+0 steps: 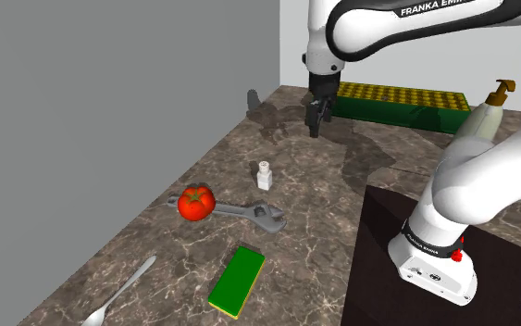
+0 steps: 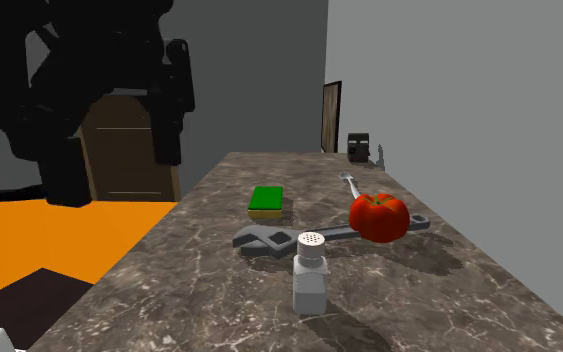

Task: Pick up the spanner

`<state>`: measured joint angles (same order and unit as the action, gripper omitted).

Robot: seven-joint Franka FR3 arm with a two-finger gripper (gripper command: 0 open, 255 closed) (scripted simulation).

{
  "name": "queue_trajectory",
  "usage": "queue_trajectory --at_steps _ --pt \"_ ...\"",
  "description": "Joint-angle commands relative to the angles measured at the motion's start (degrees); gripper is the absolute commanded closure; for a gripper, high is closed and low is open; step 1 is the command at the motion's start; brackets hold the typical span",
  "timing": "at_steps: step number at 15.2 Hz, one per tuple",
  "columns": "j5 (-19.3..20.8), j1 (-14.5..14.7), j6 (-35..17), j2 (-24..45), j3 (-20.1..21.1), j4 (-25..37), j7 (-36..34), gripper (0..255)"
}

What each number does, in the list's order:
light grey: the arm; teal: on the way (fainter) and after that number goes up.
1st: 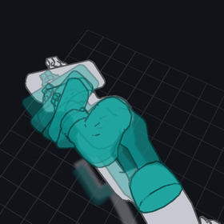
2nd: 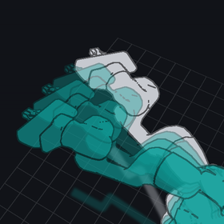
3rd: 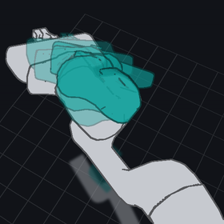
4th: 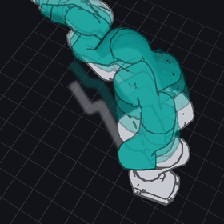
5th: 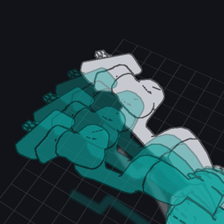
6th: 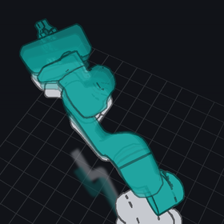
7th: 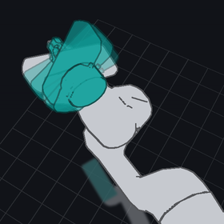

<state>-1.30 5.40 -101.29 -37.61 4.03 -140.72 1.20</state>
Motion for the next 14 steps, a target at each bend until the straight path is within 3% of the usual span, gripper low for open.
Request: queue_trajectory --at_steps 1,8,14 --pt "-0.80 1.13 -3.06 2.91 1.53 0.34 -0.62 0" --pt "-2.18 4.46 -12.29 13.70 6.99 3.44 -3.08 0" --pt "-1.10 6.66 -18.88 23.88 11.57 8.24 -5.83 0"
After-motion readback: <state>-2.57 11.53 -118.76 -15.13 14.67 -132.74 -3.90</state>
